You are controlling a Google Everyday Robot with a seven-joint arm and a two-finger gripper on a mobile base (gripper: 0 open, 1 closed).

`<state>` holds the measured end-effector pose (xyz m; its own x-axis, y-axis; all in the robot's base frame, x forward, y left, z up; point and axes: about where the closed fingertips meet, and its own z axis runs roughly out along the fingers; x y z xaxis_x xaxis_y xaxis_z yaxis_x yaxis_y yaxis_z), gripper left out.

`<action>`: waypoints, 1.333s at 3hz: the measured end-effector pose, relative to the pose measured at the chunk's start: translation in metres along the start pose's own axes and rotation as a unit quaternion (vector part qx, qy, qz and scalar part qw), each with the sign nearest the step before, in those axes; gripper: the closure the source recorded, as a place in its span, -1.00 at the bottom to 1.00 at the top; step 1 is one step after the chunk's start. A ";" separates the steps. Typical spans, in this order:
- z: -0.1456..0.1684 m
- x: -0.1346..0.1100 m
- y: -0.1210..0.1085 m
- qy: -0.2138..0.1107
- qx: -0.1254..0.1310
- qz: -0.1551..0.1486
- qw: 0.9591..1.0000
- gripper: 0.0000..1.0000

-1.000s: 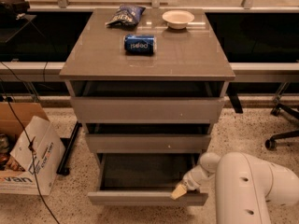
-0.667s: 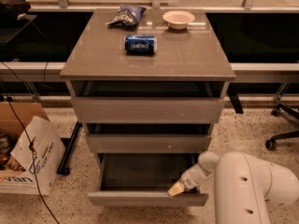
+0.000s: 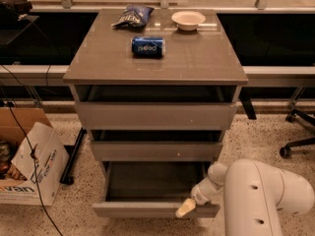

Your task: Open bottom drawer

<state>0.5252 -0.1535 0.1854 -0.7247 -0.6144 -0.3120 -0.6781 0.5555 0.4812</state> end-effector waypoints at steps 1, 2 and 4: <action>0.007 0.021 0.014 0.031 -0.003 0.000 1.000 -1.00; 0.010 0.042 0.030 0.056 -0.007 0.009 0.998 -0.68; 0.017 0.065 0.068 0.053 -0.048 0.011 0.997 0.41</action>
Offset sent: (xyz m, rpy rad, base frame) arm -0.0843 -0.0101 -0.0067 -0.1100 0.1318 0.0525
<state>0.4299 -0.1459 0.1836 -0.7192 -0.6606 -0.2152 -0.6436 0.5167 0.5646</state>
